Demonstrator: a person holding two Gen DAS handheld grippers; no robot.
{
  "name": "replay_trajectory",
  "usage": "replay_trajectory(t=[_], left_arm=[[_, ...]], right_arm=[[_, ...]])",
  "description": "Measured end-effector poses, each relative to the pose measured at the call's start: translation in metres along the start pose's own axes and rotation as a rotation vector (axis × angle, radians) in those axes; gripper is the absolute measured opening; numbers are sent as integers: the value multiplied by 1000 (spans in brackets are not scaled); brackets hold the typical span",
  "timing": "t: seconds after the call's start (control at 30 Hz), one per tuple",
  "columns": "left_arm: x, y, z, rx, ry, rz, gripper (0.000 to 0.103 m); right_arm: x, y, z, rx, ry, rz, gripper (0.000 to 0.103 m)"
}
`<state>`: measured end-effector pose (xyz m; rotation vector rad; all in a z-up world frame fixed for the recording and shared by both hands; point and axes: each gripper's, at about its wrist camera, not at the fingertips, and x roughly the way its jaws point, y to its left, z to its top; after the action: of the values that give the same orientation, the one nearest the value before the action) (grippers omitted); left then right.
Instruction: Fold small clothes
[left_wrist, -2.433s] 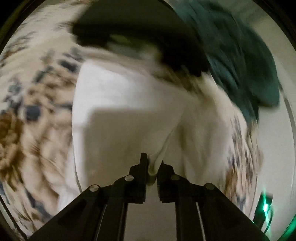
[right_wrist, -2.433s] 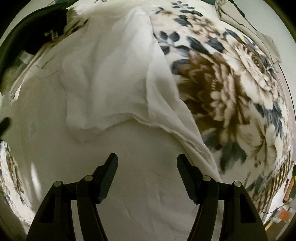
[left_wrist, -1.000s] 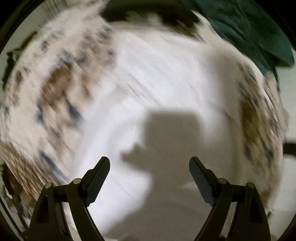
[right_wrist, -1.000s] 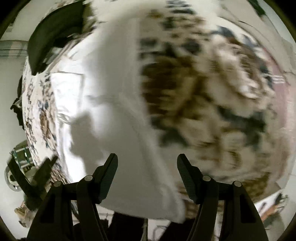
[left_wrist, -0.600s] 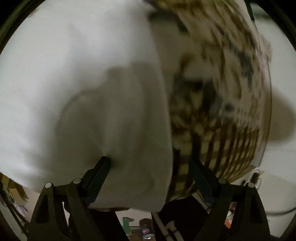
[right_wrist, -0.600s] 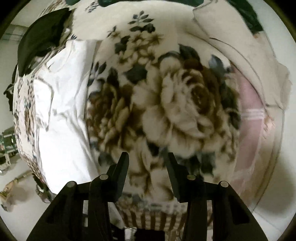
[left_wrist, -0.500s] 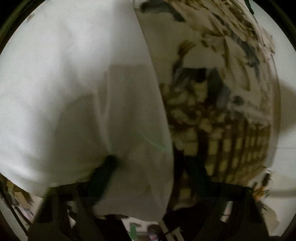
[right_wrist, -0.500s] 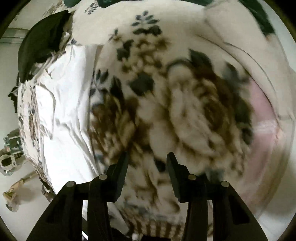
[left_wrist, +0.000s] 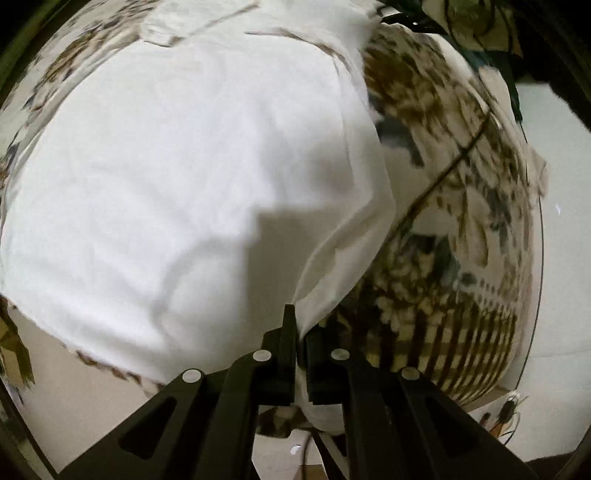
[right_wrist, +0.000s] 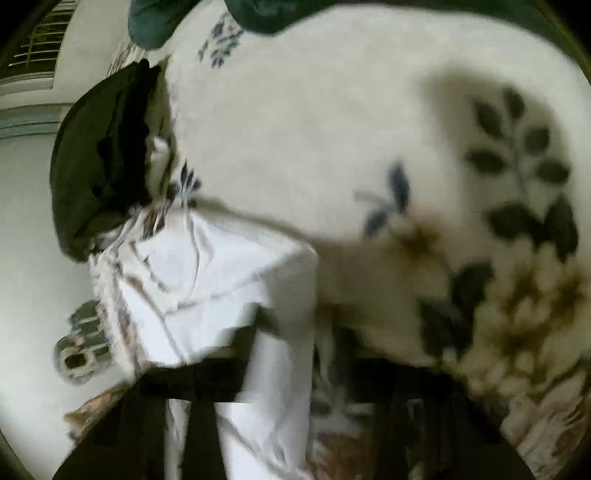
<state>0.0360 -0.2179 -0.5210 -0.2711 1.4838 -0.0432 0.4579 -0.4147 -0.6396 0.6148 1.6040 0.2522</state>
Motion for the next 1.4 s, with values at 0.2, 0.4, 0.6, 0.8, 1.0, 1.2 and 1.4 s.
replay_trajectory(t=[0.2,0.4,0.6,0.8,1.0,1.2,1.4], left_arm=[[-46,41,9,-130,-34,-50,2],[-88,112,20,-273,-103,-73,2],[-104,206,29,-421,-142,-67,2],[-106,278,39,-494,-143,-78,2],[-83,331,45,-549,-103,-91,2],[-56,370,45,-566,-48,-99,2],[-39,384,45,-498,28,-139,2]], right_arm=[[-19,48,-11,-101,-41,-78,4],[-46,129,-16,-209,-66,-135,4],[-14,252,-24,-343,-64,-212,3],[76,357,-36,-425,-50,-320,3],[160,414,-51,-479,-46,-457,3],[205,431,-60,-486,-31,-520,3],[177,417,-96,-449,79,-433,45]])
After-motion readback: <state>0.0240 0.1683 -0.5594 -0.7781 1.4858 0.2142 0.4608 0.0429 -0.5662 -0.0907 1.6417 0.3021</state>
